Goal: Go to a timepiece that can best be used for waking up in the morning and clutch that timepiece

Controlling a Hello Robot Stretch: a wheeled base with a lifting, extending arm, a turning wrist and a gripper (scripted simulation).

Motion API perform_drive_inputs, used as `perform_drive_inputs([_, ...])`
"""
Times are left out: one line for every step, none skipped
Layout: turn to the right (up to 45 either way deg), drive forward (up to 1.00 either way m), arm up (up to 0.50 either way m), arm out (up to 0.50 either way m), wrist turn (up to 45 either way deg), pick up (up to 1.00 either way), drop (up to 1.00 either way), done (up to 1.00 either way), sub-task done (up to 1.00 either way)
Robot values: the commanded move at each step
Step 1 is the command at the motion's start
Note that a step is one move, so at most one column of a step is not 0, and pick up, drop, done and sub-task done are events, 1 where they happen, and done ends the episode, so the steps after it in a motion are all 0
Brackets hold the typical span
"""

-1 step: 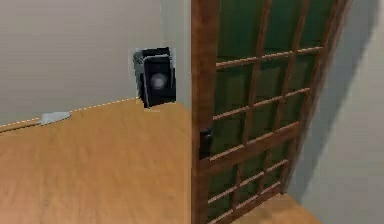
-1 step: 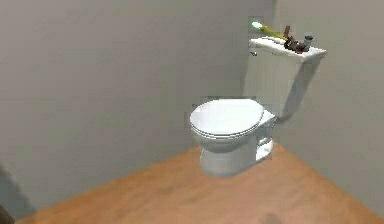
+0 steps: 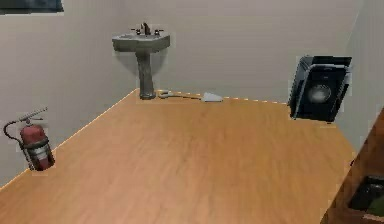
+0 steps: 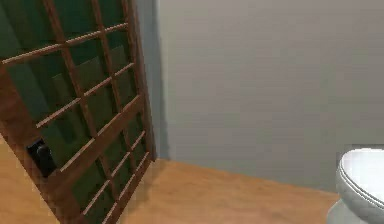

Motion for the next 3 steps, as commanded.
perform_drive_inputs([-9.0, 0.0, 0.0, 0.0, 0.0, 0.0, 0.0, 0.0, 0.0])
perform_drive_inputs([0.0, 0.3, 0.0, 0.0, 0.0, 0.0, 0.0, 0.0, 0.0])
perform_drive_inputs([21.0, 0.0, 0.0, 0.0, 0.0, 0.0, 0.0, 0.0, 0.0])
